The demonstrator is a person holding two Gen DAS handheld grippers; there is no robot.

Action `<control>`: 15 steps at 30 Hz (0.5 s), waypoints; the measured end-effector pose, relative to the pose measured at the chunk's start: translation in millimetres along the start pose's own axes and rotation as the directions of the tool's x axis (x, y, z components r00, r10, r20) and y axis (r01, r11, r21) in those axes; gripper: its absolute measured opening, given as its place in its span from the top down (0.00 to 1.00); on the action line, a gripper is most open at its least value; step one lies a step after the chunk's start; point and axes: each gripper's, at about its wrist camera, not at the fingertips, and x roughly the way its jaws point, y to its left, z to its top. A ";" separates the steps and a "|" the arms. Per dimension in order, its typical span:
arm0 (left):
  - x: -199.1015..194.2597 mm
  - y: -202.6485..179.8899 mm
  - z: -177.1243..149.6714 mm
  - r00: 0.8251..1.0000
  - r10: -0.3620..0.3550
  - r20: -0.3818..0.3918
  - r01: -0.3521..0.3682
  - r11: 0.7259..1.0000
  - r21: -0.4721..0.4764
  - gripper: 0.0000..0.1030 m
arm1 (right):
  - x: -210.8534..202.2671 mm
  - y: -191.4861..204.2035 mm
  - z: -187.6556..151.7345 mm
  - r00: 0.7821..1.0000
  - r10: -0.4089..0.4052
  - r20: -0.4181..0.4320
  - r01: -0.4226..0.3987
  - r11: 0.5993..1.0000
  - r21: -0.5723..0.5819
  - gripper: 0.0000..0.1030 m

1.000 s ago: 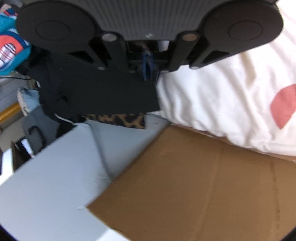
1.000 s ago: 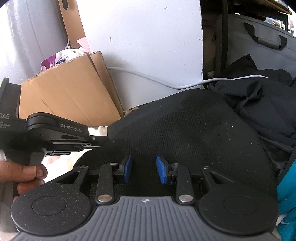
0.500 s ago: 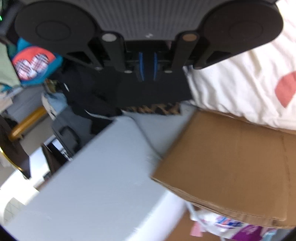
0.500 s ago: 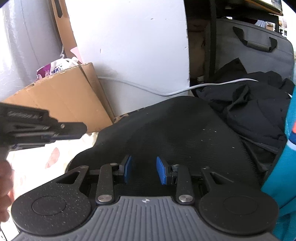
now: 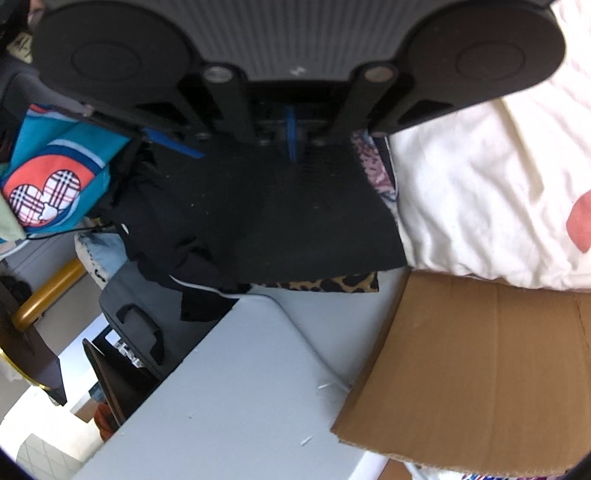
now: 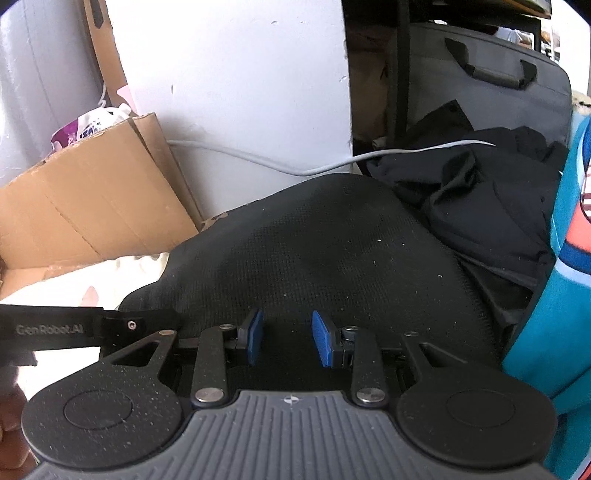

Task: Fold clothes

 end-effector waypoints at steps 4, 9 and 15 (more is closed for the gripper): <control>4.4 -5.7 -6.0 0.999 0.033 0.006 -0.034 0.997 0.064 0.98 | 2.6 0.1 -1.5 1.000 -0.004 -0.007 0.004 1.000 -0.006 0.64; 9.5 -7.7 -7.3 0.998 0.057 -0.006 -0.056 0.994 0.093 0.97 | 6.1 -5.4 -5.9 1.000 -0.026 -0.011 0.026 1.000 0.000 0.58; 12.8 -8.8 -8.0 0.998 0.067 -0.013 -0.065 0.991 0.120 0.97 | 6.2 -19.9 -15.1 0.999 -0.045 0.000 0.045 0.999 0.006 0.56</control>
